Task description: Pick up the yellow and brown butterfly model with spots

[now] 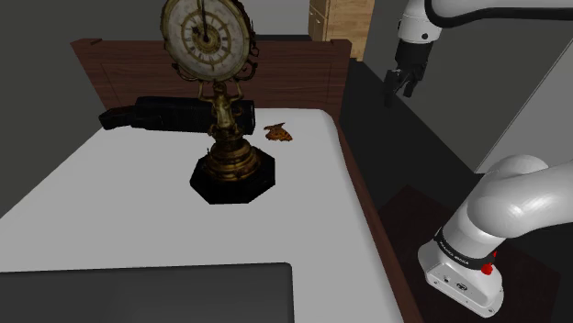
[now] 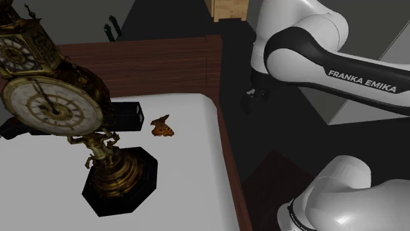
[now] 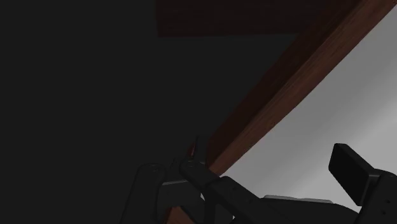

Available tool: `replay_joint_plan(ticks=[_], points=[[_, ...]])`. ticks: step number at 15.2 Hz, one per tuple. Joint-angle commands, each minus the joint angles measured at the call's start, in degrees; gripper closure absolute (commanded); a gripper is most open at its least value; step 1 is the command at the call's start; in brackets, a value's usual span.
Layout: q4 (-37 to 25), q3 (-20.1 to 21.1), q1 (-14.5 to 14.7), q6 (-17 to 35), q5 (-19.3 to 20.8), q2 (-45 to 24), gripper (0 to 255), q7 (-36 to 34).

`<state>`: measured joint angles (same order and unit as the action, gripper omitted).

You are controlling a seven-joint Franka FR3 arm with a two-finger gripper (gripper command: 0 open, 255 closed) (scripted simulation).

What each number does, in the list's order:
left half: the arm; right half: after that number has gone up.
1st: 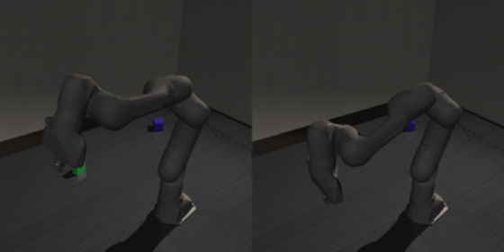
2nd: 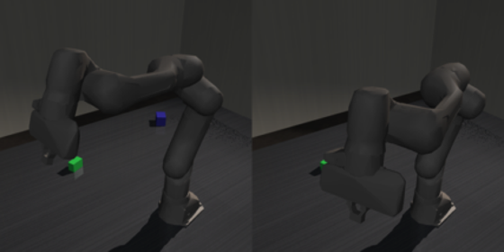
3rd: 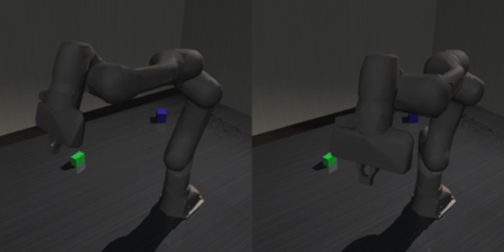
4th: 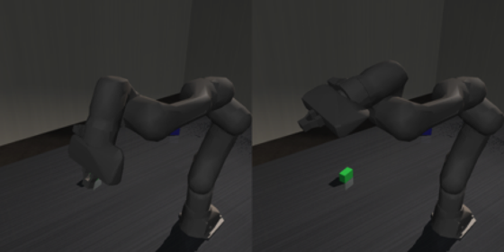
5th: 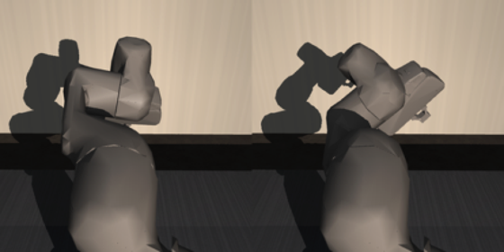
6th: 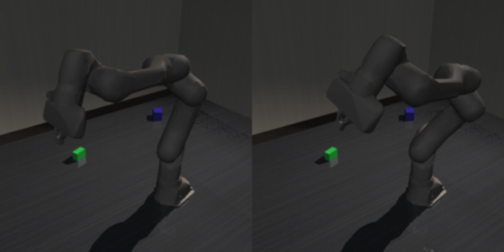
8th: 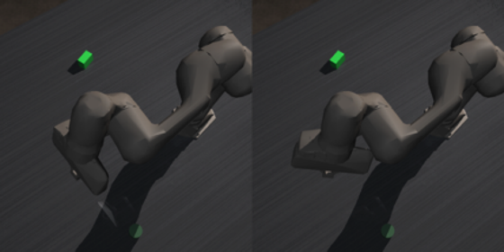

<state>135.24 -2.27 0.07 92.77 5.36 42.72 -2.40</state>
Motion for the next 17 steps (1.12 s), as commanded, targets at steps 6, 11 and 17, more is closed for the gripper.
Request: replay_joint_plan(ticks=[6, 11, 17], points=[[-1.17, 5.73, 0.94, 6.02, -2.06, -6.18, 0, -8.49], [-4.61, 11.19, 1.28, 11.38, -2.44, -14.13, 0, -16.99], [-11.72, 17.22, 1.03, 16.06, 0.0, -25.49, 0, -27.61]])
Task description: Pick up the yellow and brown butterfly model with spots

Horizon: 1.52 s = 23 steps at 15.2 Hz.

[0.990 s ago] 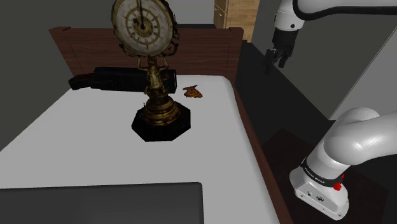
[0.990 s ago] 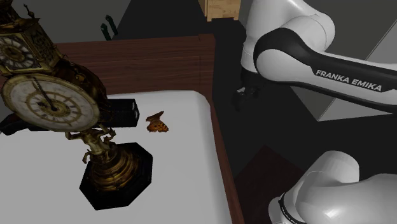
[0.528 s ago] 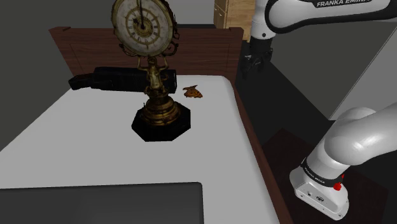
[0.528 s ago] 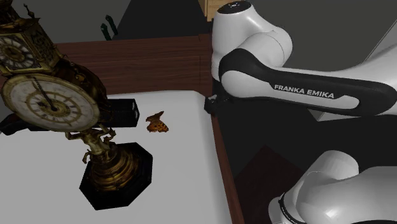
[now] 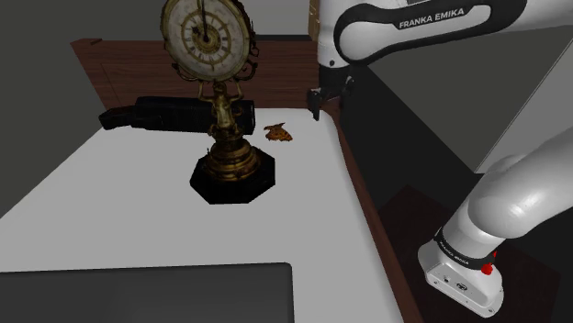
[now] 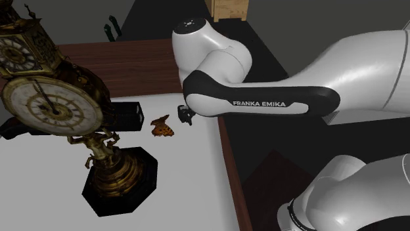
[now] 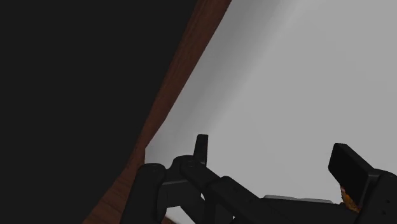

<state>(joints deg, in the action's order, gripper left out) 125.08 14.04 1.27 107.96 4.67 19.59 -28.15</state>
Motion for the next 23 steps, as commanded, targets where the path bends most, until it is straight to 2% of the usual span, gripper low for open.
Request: replay_joint_plan(ticks=[1, 7, 13, 22, 23], points=[[-3.06, 1.83, -0.22, 1.4, 1.44, -4.42, 0, -3.69], [-14.11, 6.25, 0.29, 2.56, 7.87, -17.77, 0, -14.87], [-28.77, 7.73, 3.52, 0.08, 15.85, -32.24, 0, -24.59], [-24.59, 7.27, 3.59, 5.16, 16.94, -33.46, 0, -26.31], [-24.45, 7.28, 3.58, 5.18, 16.91, -33.34, 255, -26.32]])
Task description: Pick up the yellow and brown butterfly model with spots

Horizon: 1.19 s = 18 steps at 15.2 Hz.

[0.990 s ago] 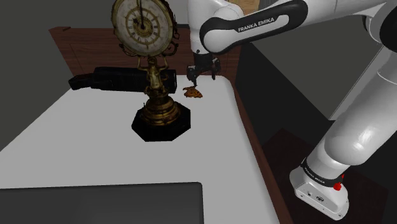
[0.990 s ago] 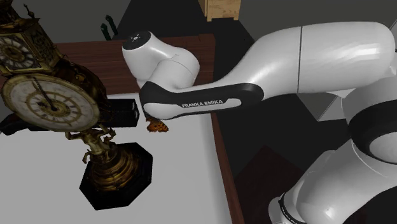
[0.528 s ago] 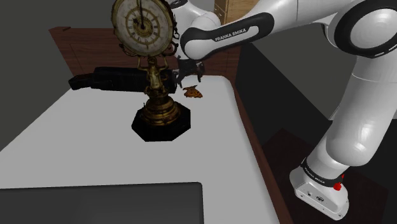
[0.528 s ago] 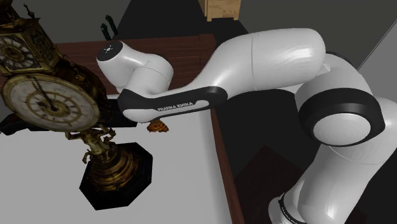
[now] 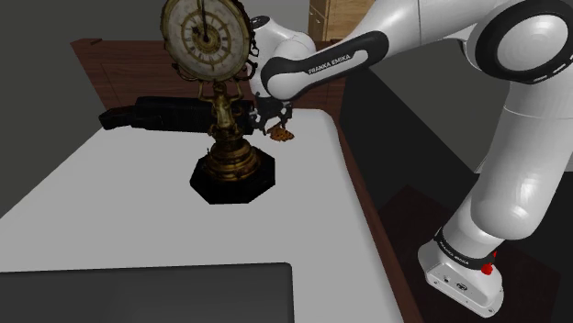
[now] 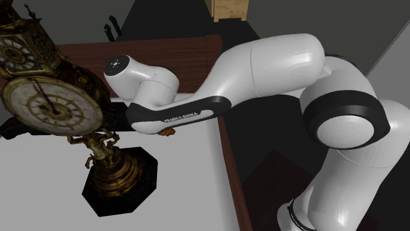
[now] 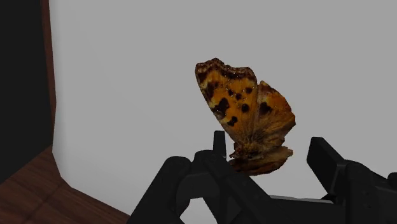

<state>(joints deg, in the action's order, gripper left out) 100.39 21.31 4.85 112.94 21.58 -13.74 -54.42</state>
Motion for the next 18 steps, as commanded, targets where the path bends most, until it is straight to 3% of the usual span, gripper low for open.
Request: replay_joint_plan(ticks=[1, 9, 18], points=[[0.15, 0.02, 0.02, 0.16, 0.01, -0.08, 255, -0.06], [0.1, 0.0, 0.01, 0.17, 0.03, -0.13, 255, -0.04], [-4.95, 0.37, 0.1, -5.88, -1.26, 1.26, 255, 2.0]])
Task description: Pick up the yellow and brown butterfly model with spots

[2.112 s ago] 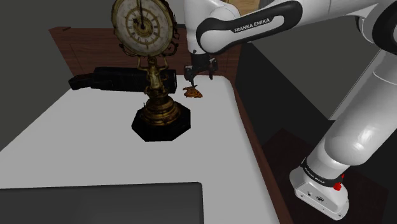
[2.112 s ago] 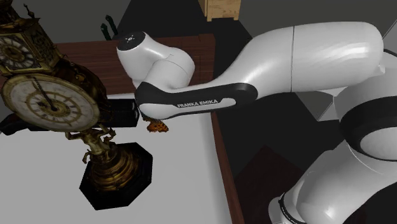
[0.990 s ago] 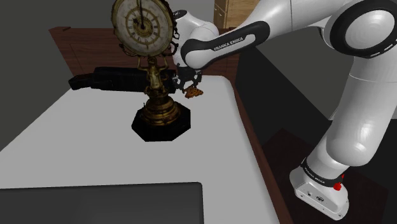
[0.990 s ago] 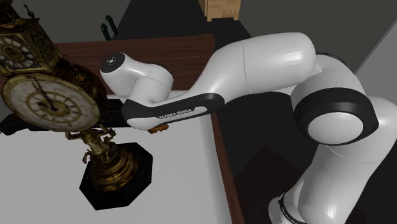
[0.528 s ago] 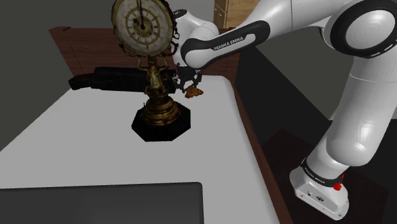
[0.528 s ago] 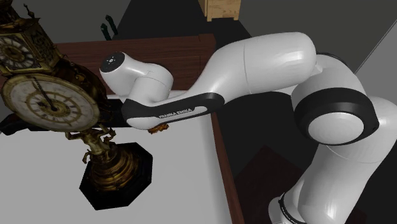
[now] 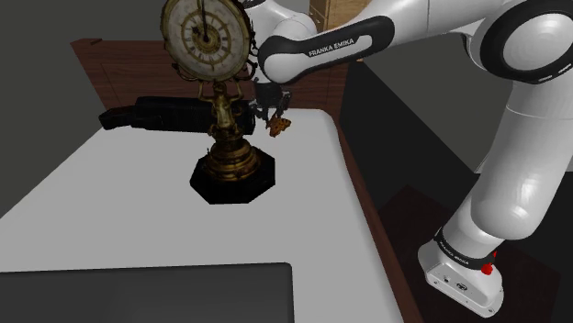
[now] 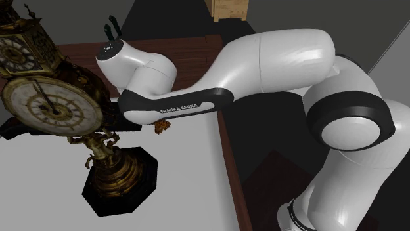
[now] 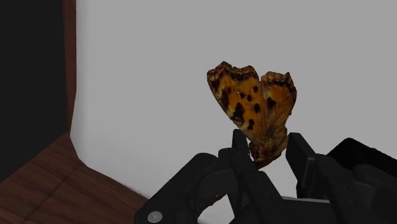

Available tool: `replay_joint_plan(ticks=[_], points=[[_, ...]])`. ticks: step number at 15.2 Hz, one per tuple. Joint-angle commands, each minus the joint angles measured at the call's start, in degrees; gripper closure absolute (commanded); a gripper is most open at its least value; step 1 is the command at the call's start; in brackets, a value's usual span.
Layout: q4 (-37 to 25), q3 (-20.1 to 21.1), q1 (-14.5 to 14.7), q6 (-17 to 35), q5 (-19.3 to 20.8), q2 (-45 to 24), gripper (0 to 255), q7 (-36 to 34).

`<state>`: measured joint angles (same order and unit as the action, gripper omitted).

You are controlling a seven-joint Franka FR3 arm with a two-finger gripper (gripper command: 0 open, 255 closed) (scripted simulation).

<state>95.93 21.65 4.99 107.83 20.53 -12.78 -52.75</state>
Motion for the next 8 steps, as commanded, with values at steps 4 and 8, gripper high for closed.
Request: replay_joint_plan(ticks=[4, 8], points=[[-3.16, 0.15, 0.08, -3.58, -0.58, 0.58, 255, 1.14], [-4.71, 0.21, 0.18, -5.14, -0.72, 0.65, 255, 1.56]])
